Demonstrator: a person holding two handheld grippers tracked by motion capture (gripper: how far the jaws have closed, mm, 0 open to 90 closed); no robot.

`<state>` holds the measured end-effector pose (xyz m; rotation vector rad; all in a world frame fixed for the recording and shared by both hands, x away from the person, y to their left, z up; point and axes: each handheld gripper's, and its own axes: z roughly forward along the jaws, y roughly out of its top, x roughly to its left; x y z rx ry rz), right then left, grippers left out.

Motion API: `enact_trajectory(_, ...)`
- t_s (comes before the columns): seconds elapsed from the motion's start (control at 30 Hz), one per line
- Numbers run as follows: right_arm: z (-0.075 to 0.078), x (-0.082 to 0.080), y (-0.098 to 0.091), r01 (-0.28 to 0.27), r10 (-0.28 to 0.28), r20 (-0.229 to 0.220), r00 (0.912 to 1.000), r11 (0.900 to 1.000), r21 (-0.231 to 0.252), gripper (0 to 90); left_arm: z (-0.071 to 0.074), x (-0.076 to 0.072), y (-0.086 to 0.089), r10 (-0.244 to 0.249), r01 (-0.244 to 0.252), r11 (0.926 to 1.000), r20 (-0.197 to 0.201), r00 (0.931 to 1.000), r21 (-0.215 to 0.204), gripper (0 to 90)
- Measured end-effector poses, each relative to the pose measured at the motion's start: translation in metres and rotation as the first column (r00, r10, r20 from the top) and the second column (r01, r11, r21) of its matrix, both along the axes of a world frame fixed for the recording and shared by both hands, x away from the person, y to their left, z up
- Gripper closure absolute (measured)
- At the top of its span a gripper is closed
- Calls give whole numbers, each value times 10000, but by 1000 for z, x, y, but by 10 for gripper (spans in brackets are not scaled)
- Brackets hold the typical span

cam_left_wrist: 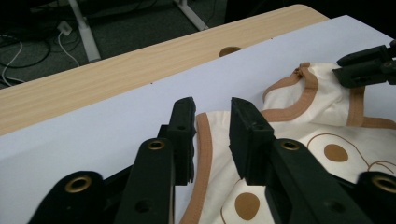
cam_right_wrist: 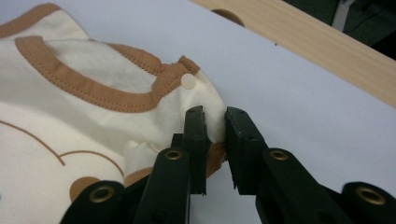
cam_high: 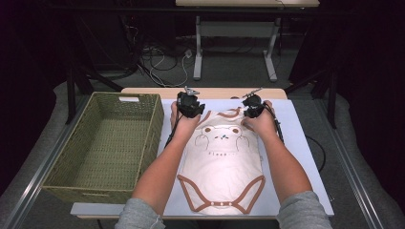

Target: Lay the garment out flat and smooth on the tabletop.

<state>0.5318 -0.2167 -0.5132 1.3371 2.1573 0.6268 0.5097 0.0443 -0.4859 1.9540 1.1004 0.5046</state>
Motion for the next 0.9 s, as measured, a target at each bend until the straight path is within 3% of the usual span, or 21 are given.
enact_trajectory(0.1, -3, -3, 0, -84, 84, 16, 10000, 10000, 23, 788, -4, 5, -1, 21, -20, 9998, -49, 10000, 193, 649)
enact_trajectory(0.23, -5, -12, -1, -99, 99, -153, 9998, 10000, 3, 789, -16, 15, -9, 189, -188, 9998, -165, 9997, 80, 555)
enact_trajectory(0.3, -5, -16, -3, -95, 97, -177, 9998, 9999, 127, 789, -20, 19, -12, 104, -104, 9997, 12, 9999, 211, 530)
enact_trajectory(0.47, -4, -25, -9, 15, -8, -257, 9997, 9996, 275, 789, -28, 23, -18, -209, 215, 9990, -159, 9997, 400, 500)
enact_trajectory(0.6, -3, -37, -15, -240, 250, -209, 9995, 9987, 451, 789, -45, 28, -18, -269, 339, 9952, -770, 9967, 915, 492)
enact_trajectory(0.7, -4, -41, -18, -349, 358, -181, 9992, 9981, 499, 789, -52, 28, -18, -230, 332, 9956, -1154, 9931, 872, 494)
enact_trajectory(0.83, -5, -43, -20, -355, 365, -180, 9992, 9980, 520, 789, -59, 27, -19, -202, 328, 9949, -1295, 9914, 954, 499)
enact_trajectory(0.9, -6, -45, -21, -378, 393, -212, 9990, 9972, 651, 789, -64, 26, -20, -223, 336, 9967, -1489, 9886, 744, 516)
